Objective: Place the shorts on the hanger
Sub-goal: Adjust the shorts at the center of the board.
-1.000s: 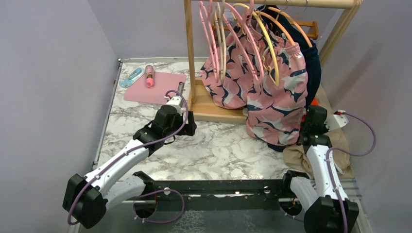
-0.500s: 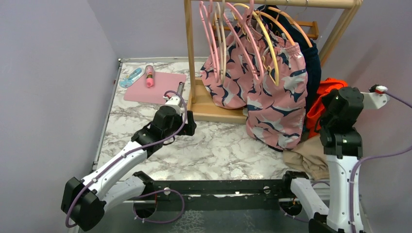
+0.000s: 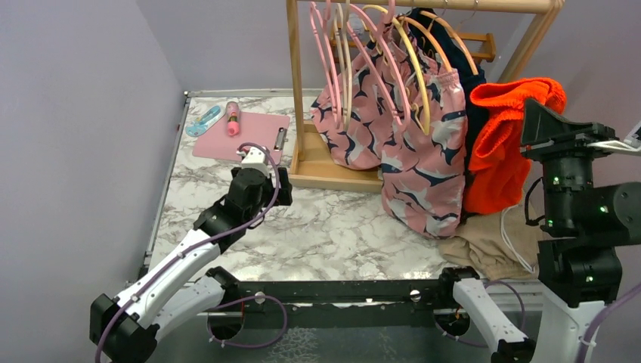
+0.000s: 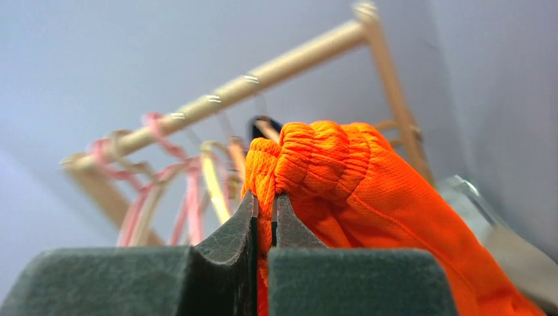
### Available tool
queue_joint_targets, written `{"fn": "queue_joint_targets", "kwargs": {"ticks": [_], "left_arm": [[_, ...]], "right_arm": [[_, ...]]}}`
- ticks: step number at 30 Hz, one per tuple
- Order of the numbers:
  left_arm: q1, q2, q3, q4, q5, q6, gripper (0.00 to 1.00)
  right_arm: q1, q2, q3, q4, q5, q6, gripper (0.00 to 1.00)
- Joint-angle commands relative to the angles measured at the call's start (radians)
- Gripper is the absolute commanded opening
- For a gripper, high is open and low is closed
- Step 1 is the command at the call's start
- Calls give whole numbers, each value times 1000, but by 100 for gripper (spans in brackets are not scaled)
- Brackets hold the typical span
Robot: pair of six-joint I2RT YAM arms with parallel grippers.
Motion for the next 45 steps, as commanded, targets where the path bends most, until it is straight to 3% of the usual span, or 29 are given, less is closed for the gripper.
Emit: {"fn": "queue_joint_targets", "kwargs": {"ticks": [1,6,12,16,25,30,37,45], "left_arm": [[-4,-83,2,-18,-140,-7,99],[-4,-218,-22,-13,-237,-10,99],[-4,-345,-44,3,-334,-9,99],[-5,-424,-55,8,-383,-7,99],[-4,-550,-98,41,-424,23,98],[-4,-545,-96,38,-424,29,98],[-5,-526,-95,33,-435,36,98],[-4,-511,-97,32,-441,40,98]], "right_arm": [[29,-22,66,261,-415,-80,1],[65,10,136,418,-728,-47,1],[76,96,119,717,-1036,182,1],[77,183,88,863,-1092,320,1],[101,341,154,1041,-1150,463,1],[169,469,265,1019,-1178,444,1],[384,597,407,839,-1256,320,1],[667,560,227,667,-1371,120,1]]}}
